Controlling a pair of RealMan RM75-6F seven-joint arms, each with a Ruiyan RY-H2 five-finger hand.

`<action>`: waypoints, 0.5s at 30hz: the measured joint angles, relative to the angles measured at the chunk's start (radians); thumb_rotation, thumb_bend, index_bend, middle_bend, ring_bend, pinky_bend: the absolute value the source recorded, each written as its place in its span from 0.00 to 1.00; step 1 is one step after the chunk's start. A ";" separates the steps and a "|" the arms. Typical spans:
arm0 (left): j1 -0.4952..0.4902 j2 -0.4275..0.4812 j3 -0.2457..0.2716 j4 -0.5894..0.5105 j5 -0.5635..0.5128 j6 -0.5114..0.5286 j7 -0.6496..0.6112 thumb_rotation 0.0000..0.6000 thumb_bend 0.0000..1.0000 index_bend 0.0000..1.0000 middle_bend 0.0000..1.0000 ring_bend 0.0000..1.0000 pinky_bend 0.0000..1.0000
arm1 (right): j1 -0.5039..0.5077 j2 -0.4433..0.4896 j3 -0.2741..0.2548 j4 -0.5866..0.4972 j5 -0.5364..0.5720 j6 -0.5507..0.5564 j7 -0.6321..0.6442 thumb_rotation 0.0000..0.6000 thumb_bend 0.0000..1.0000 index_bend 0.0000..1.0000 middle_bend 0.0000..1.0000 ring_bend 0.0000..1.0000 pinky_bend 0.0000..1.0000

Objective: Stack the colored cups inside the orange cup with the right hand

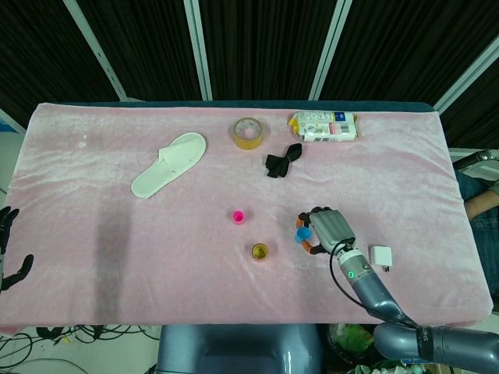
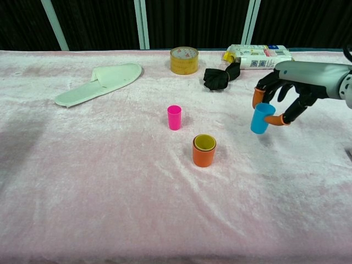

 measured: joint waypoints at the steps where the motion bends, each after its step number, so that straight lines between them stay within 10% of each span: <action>1: 0.000 0.000 0.000 0.000 0.001 0.000 -0.001 1.00 0.34 0.07 0.05 0.00 0.01 | 0.006 0.007 0.006 -0.033 0.008 0.002 -0.013 1.00 0.38 0.55 0.48 0.27 0.26; 15: 0.000 0.002 0.000 0.000 0.006 0.001 -0.010 1.00 0.34 0.07 0.05 0.00 0.01 | 0.091 -0.087 0.019 -0.131 0.050 0.070 -0.166 1.00 0.38 0.55 0.48 0.27 0.26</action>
